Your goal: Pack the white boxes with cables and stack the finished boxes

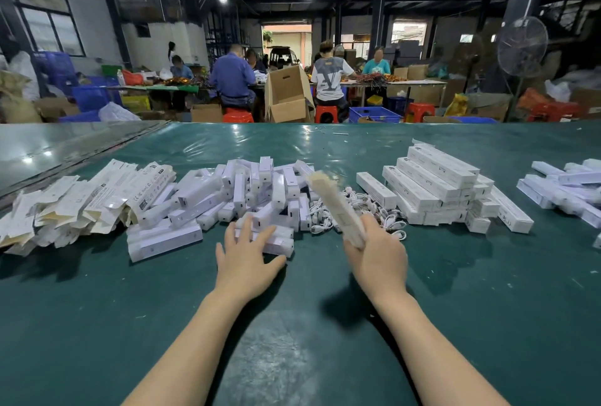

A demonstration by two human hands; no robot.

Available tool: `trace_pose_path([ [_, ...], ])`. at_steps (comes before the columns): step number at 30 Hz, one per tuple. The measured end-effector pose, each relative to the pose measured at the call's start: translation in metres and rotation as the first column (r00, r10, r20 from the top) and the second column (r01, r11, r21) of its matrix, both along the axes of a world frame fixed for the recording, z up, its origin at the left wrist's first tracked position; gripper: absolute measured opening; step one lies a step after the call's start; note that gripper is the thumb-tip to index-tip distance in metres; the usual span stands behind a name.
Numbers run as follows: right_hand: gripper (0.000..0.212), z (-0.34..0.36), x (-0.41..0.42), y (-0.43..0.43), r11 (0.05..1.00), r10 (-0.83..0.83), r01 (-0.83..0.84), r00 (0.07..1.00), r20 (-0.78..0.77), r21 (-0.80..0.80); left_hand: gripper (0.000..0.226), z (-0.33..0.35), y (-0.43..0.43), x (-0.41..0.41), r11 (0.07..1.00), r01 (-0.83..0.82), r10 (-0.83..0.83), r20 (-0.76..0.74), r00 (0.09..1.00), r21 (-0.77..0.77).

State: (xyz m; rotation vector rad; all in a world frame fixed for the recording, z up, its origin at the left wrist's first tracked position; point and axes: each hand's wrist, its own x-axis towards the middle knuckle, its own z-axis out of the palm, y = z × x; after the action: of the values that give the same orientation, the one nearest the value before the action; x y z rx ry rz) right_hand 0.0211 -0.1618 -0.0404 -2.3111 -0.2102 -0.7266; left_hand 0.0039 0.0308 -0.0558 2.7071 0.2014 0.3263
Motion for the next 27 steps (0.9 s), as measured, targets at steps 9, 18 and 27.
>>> trace_pose_path([
  [9, 0.051, -0.005, 0.004, -0.003, 0.911, -0.135, 0.111, 0.99, -0.034, -0.396, 0.025, 0.008, 0.004, 0.003, 0.995, -0.068, 0.09, 0.34, 0.936, -0.078],
  [18, 0.059, -0.004, 0.004, -0.002, 0.878, -0.21, 0.139, 0.972, -0.107, -0.457, 0.016, 0.009, 0.001, 0.001, 0.995, -0.046, 0.076, 0.367, 0.927, -0.092],
  [27, 0.056, -0.004, 0.003, -0.003, 0.883, -0.199, 0.136, 0.975, -0.095, -0.45, 0.023, 0.019, 0.002, -0.003, 0.983, -0.122, 0.14, 0.129, 0.982, -0.134],
])
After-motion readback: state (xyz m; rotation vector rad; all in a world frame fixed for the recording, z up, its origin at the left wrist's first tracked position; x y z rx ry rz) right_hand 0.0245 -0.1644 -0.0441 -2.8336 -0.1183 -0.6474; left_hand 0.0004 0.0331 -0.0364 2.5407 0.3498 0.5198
